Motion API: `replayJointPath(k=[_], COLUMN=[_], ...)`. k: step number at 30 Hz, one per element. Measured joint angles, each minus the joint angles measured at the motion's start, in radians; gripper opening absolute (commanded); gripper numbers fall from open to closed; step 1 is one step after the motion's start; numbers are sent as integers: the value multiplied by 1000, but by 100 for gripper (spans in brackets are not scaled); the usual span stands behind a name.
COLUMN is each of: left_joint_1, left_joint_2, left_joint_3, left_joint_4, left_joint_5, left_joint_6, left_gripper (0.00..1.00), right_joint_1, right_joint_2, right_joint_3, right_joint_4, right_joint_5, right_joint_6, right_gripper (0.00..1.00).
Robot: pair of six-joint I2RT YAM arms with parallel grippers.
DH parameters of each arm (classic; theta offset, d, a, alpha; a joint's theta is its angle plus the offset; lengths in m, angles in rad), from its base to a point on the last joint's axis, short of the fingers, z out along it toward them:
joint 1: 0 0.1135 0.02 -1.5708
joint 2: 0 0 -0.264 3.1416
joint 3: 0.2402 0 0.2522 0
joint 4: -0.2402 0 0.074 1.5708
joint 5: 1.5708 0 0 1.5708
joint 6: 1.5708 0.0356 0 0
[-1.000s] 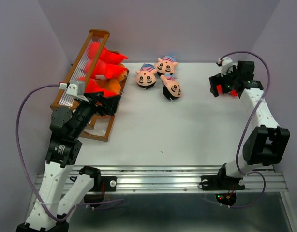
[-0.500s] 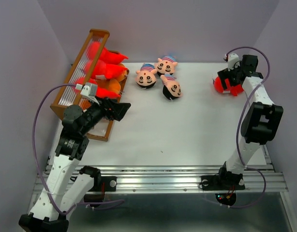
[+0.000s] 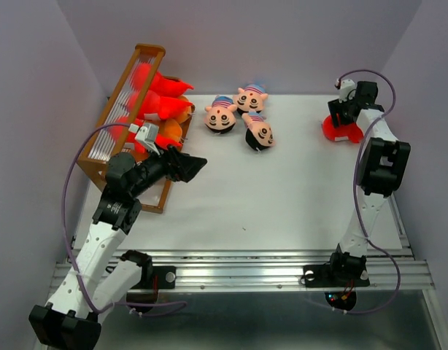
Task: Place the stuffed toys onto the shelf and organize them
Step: Grab a stuffed toy with the right arm
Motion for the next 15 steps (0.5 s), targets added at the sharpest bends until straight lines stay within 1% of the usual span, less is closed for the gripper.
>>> replayJointPath(k=[1,3,4,6,7,9,11,15], left_joint_1=[-10,-41,-61,-104,-127,-169,-231,-315], left_joint_2=[6,24,34,53,66,88,121,172], left_joint_3=[0,0,0,0,0,0,0,0], left_joint_4=[3,17,24,41,48,58,66,90], left_joint_5=[-1,-3,-9,-23,-30,-46,-72,-101], left_joint_6=[-3,-13,-16,-21,-23,-25,-31,-48], left_gripper=[98,97,97,97,97,97,97,97], right_joint_1=[1,1,1,1,1,1,1,1], right_joint_2=[6,9,9,9,8,-3,-32,-135], right_joint_3=[0,-1,-1,-10,-21,-48,-91,-212], right_joint_4=[2,4,6,17,26,39,56,50], right_joint_5=[3,4,4,3,2,-8,-23,-82], right_joint_6=[7,17,21,29,30,33,39,51], right_gripper=[44,32,19,11,5,1,1,1])
